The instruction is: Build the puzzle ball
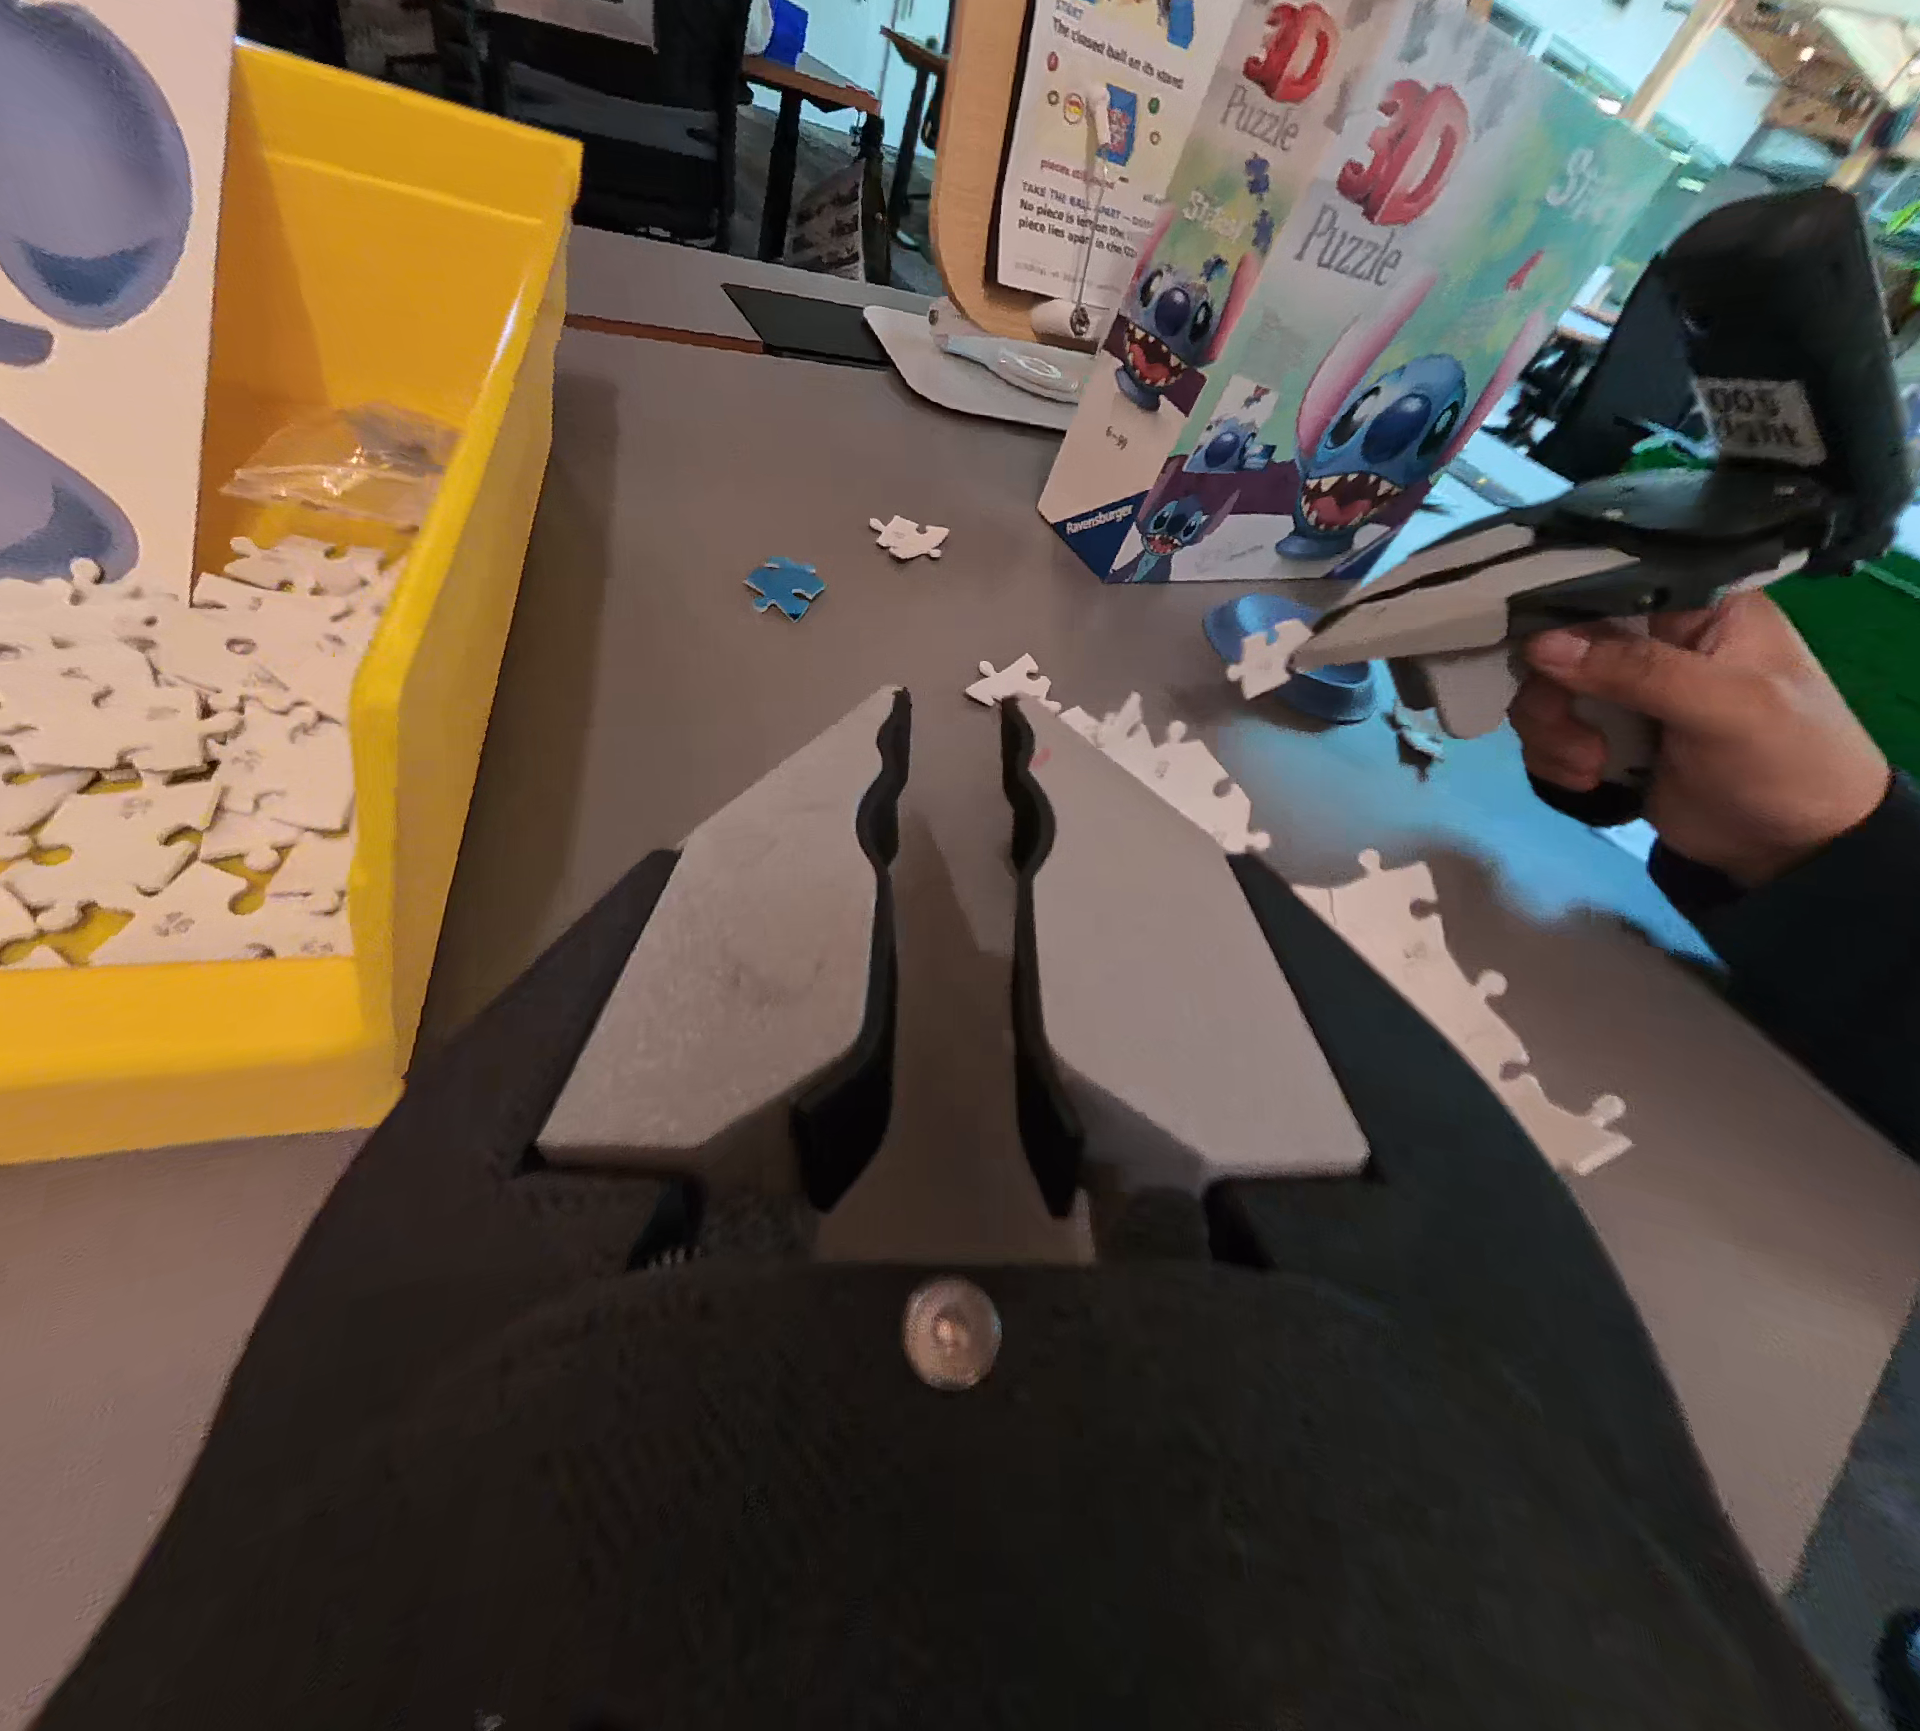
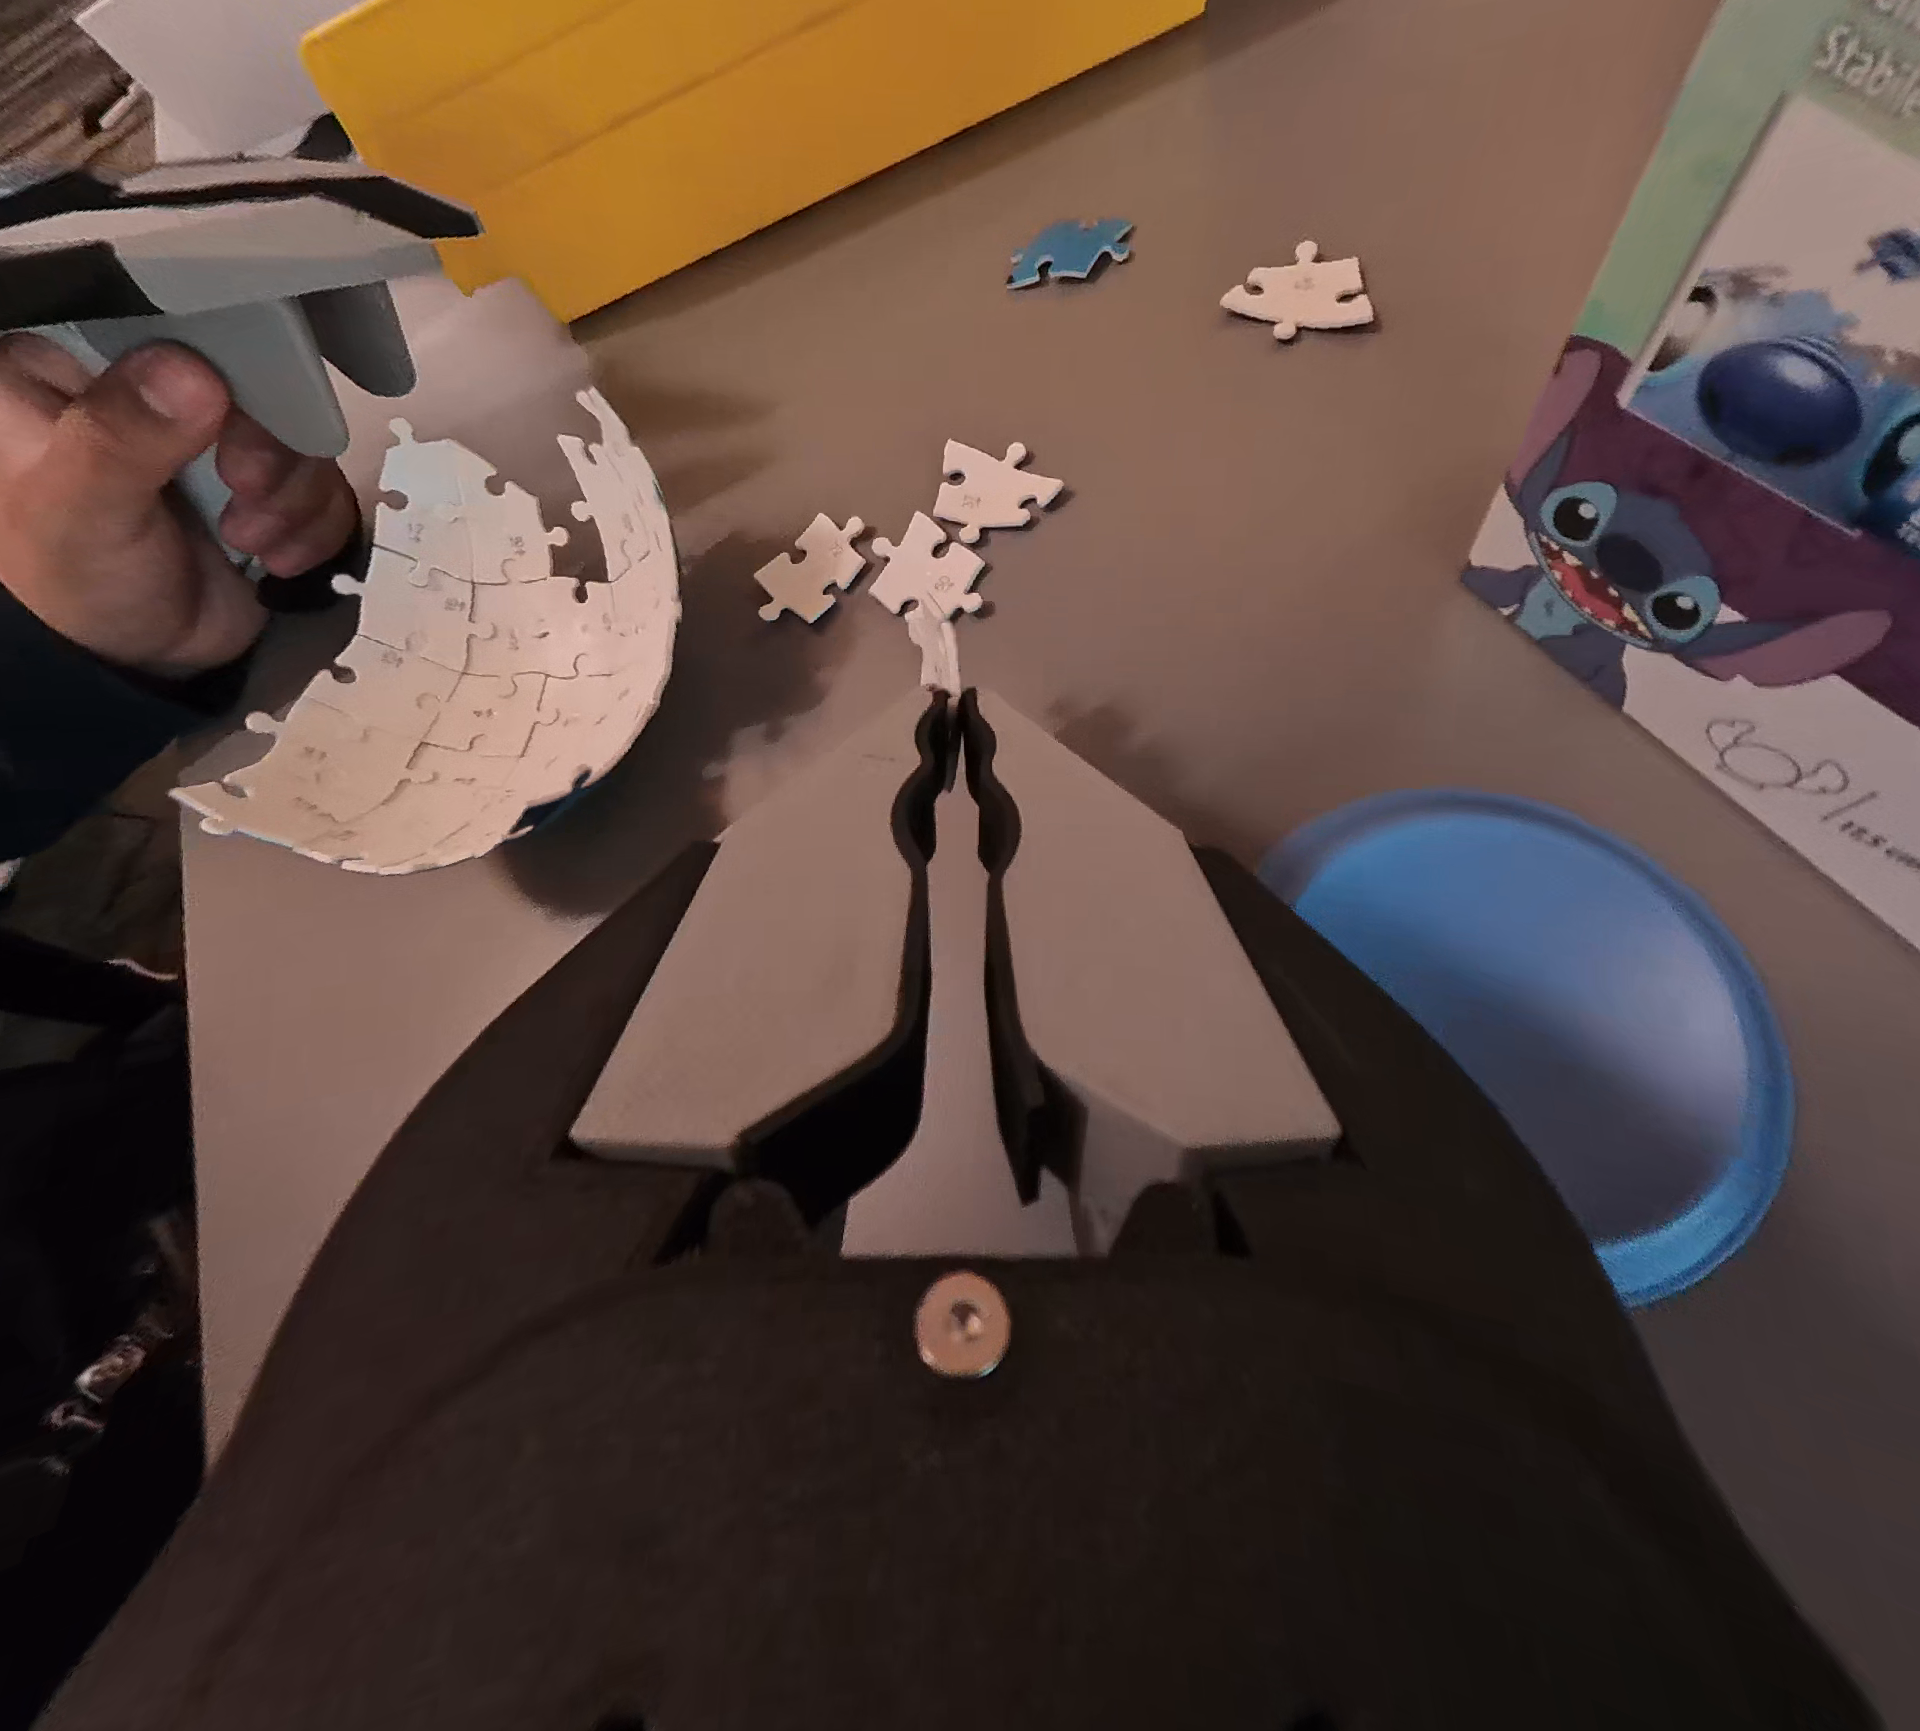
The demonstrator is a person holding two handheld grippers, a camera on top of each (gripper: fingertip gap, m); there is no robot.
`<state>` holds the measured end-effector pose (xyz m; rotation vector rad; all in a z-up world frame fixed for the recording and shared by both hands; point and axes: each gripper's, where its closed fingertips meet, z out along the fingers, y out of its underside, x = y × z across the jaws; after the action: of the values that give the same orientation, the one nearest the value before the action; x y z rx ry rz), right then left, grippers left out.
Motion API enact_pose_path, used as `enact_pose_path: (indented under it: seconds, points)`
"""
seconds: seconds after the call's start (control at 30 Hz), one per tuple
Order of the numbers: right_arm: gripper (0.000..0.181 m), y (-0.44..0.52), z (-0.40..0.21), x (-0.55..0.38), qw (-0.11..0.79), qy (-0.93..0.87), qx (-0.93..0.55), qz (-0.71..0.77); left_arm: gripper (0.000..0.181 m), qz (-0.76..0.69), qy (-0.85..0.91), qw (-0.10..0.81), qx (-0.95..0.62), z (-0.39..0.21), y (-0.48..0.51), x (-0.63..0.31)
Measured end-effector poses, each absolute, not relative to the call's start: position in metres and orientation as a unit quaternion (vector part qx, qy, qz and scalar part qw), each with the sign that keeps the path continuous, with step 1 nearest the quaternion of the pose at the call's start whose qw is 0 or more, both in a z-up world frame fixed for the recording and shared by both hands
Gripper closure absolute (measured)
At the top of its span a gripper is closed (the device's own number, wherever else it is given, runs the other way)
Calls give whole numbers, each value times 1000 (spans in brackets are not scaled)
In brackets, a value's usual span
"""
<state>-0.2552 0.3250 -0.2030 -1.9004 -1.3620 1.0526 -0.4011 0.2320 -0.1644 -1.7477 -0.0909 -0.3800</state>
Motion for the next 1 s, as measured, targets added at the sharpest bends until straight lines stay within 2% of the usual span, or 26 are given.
enact_pose_path:
  seconds: [0.13,0.33,0.53,1.0]
  points:
    - [181,320,-187,-251,276,-499,-708,418,164,-198,-71,615,-760,-168,234,-408]
    - [181,314,-167,-248,312,-506,-686,420,163,-175,-55,609,-771,-170,235,-404]
    - [181,324,-181,-247,331,-516,-697,372,164,-159,-28,618,-770,-167,233,-396]
    - [181,308,-210,-260,295,-563,-695,337,162,-260,24,603,-754,-162,222,-380]
